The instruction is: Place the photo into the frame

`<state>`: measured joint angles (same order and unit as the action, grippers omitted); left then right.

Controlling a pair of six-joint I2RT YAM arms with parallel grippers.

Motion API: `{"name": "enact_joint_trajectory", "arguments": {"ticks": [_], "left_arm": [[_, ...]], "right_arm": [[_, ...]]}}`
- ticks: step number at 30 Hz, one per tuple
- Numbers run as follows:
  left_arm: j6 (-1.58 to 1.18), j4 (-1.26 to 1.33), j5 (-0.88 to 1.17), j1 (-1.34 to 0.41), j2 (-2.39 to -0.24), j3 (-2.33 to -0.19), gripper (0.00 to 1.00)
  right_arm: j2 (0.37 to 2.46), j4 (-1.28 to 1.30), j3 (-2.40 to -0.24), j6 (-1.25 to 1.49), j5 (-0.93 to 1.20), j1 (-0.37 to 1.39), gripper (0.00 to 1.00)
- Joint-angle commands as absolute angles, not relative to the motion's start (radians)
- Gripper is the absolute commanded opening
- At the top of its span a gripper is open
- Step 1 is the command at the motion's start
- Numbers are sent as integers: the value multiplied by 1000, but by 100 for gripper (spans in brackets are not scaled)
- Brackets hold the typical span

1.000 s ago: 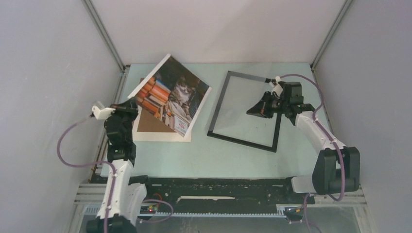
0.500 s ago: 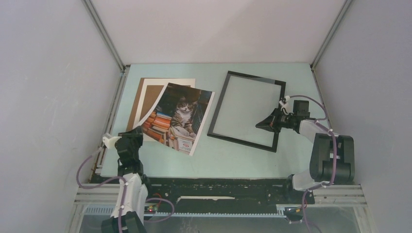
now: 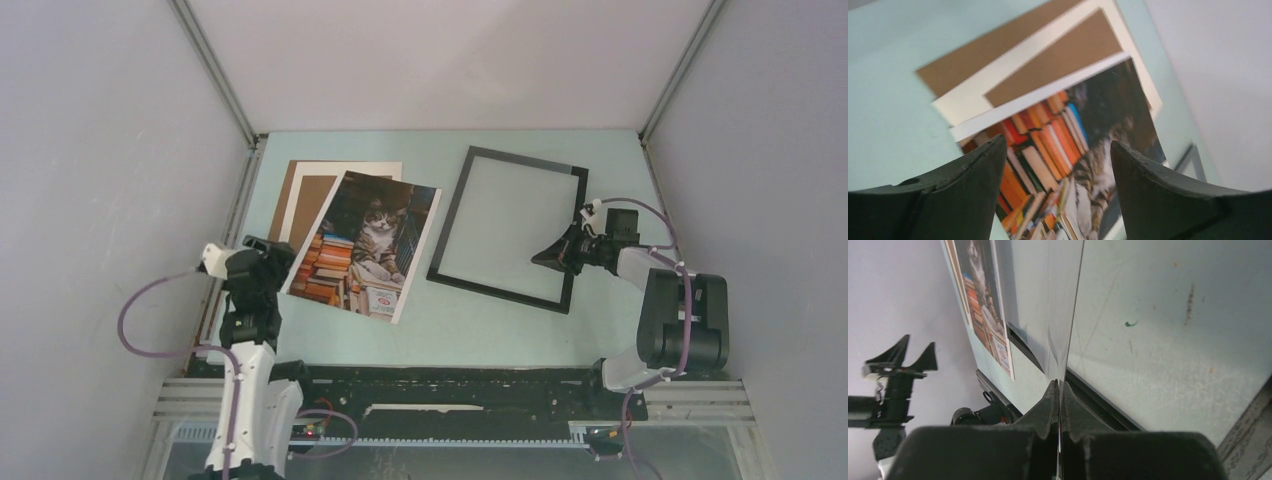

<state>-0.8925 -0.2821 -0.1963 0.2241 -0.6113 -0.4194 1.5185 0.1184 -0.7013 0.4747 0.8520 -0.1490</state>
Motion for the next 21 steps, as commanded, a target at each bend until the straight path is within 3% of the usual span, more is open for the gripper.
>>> {"name": "enact_joint_trajectory", "arguments": {"ticks": [1, 5, 10, 21], "left_arm": [[-740, -314, -278, 46, -605, -560, 81], [-679, -118, -174, -163, -735, -617, 86], [-615, 53, -12, -330, -1112, -792, 85], [-564, 158, 272, -484, -1720, -1177, 82]], "right_arm": [[1475, 123, -673, 432, 819, -174, 0], [1496, 116, -665, 428, 829, -175, 0], [1516, 104, -664, 427, 824, -179, 0], [1587, 219, -735, 370, 827, -185, 0]]}}
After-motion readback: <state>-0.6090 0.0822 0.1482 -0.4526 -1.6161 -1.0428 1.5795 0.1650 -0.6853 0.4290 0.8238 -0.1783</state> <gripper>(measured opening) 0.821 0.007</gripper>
